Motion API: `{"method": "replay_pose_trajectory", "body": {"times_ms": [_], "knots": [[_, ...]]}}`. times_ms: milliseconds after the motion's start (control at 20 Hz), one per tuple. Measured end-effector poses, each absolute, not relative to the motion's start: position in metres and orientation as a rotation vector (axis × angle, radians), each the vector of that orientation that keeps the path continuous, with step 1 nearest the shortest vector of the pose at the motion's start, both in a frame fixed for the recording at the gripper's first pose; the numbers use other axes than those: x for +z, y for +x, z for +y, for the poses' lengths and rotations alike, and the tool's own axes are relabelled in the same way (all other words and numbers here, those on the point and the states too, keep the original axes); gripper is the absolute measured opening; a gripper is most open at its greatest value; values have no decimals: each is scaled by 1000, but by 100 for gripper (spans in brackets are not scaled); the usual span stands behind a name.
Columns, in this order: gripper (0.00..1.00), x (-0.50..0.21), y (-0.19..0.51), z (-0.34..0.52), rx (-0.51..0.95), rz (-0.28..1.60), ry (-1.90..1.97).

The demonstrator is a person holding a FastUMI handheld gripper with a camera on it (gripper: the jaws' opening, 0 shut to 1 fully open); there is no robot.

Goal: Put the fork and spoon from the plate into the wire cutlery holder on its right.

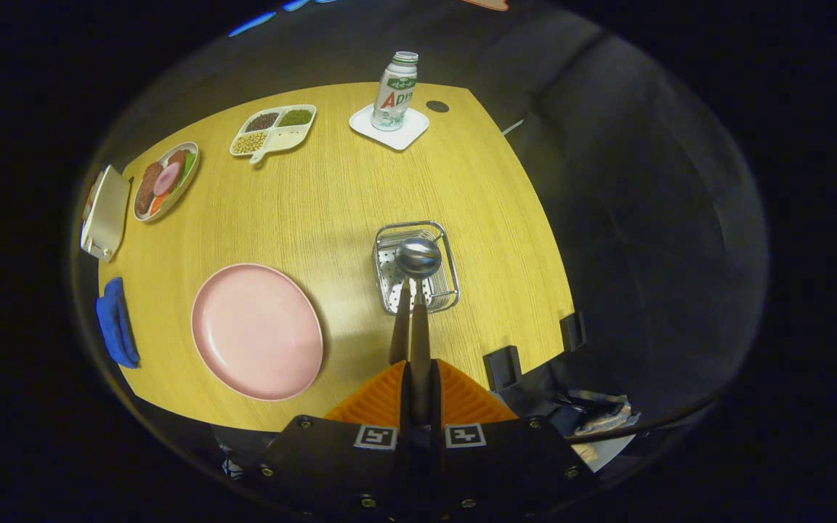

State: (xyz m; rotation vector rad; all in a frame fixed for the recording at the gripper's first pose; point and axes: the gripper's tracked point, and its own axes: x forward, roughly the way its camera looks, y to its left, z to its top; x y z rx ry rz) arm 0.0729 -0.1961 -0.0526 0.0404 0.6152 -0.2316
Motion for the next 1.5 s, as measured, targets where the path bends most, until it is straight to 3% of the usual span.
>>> {"method": "replay_pose_trajectory", "body": {"times_ms": [400,600,1150,1500], "knots": [[10,-53,89,-206,-170,667,41],[14,-45,90,-212,-170,644,48],[14,-15,75,-204,-188,542,44],[14,45,70,-159,-121,224,42]]}}
